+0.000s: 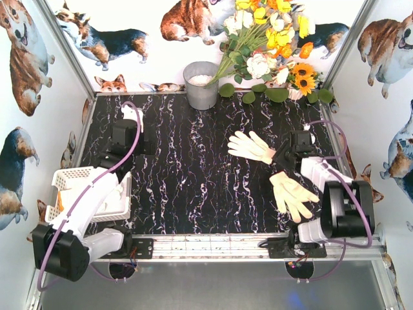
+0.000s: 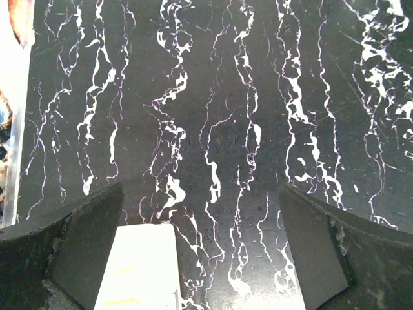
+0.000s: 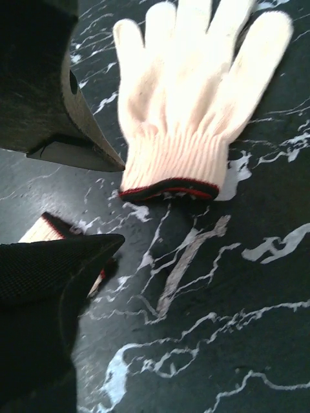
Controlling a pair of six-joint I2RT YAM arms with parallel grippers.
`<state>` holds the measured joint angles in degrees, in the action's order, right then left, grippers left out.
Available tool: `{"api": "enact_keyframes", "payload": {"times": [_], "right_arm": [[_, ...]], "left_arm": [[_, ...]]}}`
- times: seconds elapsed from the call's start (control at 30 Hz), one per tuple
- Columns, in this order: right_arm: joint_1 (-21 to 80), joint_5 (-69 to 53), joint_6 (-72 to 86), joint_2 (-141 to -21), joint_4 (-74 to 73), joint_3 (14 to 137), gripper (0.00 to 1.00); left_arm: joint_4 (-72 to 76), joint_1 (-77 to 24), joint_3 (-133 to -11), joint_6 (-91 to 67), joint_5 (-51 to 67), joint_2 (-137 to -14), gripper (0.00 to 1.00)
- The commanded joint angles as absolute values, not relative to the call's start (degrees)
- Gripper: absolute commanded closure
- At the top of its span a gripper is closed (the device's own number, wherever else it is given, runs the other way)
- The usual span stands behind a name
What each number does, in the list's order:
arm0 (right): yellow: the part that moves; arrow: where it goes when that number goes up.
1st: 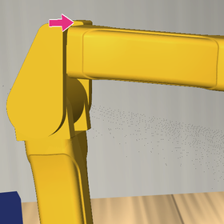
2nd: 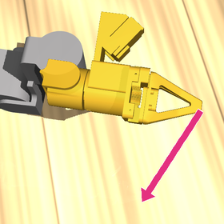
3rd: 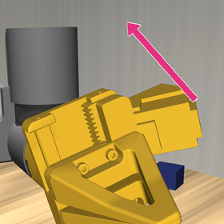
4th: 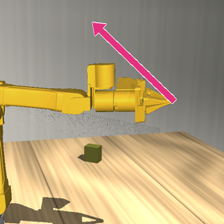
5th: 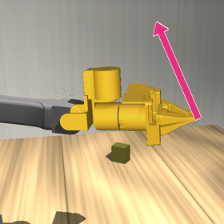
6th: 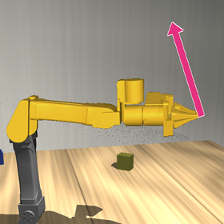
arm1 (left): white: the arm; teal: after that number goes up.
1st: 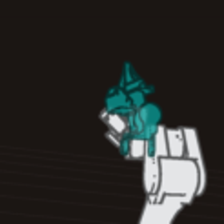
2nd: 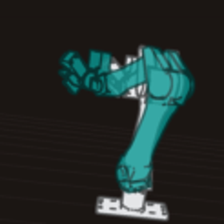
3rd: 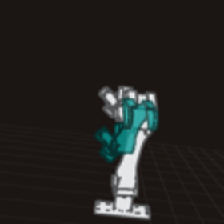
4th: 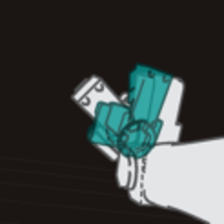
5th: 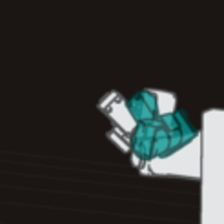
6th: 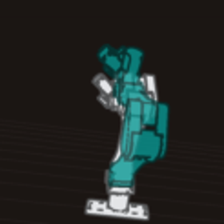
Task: Put the gloves into the storage basket
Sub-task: Move the glove to the center of the board.
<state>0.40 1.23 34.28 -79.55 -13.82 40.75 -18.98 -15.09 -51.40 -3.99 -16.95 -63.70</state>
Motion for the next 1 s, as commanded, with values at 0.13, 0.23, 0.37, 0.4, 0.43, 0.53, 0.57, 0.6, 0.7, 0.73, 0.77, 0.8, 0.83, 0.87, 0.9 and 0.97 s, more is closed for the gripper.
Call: {"api": "enact_keyframes", "payload": {"times": [0.13, 0.23, 0.37, 0.4, 0.43, 0.53, 0.57, 0.6, 0.7, 0.73, 0.77, 0.8, 0.83, 0.87, 0.9, 0.97], "right_arm": [[0.09, -3.61, 35.32, -89.59, -9.42, 50.92, 0.61], [0.09, -2.66, 36.05, -92.18, -9.15, 51.49, 0.65], [0.09, 0.58, 36.07, -92.30, -9.63, 50.57, 0.66], [0.09, 1.42, 35.79, -92.06, -10.01, 50.36, 0.66], [0.09, 2.12, 35.41, -91.56, -10.22, 50.02, 0.66], [0.09, 4.01, 34.02, -90.39, -10.75, 49.02, 0.65], [0.09, 4.41, 33.56, -90.47, -11.09, 49.08, 0.65], [0.09, 4.44, 33.31, -90.96, -11.38, 49.32, 0.66], [0.32, 0.89, 32.56, -93.36, -12.76, 50.78, 0.70], [0.53, -0.08, 32.61, -93.90, -13.01, 50.88, 0.71], [0.79, -0.76, 33.09, -94.16, -13.63, 50.84, 0.73], [1.16, -1.51, 33.84, -94.05, -14.31, 50.59, 0.74], [1.72, -2.16, 34.76, -93.67, -14.95, 50.04, 0.75], [2.63, -2.43, 35.65, -92.99, -15.78, 49.44, 0.75], [3.76, -2.39, 36.55, -92.27, -17.06, 48.80, 0.75], [7.73, -1.61, 38.44, -89.93, -19.58, 47.29, 0.75]], "left_arm": [[-15.04, -14.16, -51.24, -3.36, -15.18, -66.83, 0.00], [-14.63, -14.02, -50.87, -3.58, -15.30, -67.65, 0.00], [-15.63, -13.89, -51.85, -3.69, -15.67, -69.34, 0.00], [-15.57, -13.86, -51.79, -3.61, -15.72, -69.42, 0.00], [-15.48, -13.85, -51.63, -3.58, -15.80, -69.43, 0.00], [-15.57, -13.76, -51.69, -3.42, -16.14, -70.28, 0.00], [-15.82, -13.79, -51.94, -3.53, -16.17, -70.69, 0.00], [-15.97, -13.80, -52.10, -3.58, -16.13, -70.95, 0.00], [-15.72, -13.80, -51.98, -3.86, -15.46, -71.10, 0.00], [-15.53, -13.82, -51.84, -3.87, -15.32, -71.04, 0.00], [-15.33, -13.80, -51.59, -3.87, -15.30, -70.85, 0.00], [-15.11, -13.80, -51.39, -3.88, -15.45, -70.84, 0.00], [-15.12, -13.80, -51.34, -3.89, -15.73, -71.05, 0.00], [-15.53, -13.79, -51.58, -3.98, -15.81, -71.46, 0.00], [-15.94, -13.80, -51.85, -4.07, -15.77, -71.91, 0.00], [-16.50, -13.84, -52.56, -4.40, -14.95, -72.81, 0.00]]}}
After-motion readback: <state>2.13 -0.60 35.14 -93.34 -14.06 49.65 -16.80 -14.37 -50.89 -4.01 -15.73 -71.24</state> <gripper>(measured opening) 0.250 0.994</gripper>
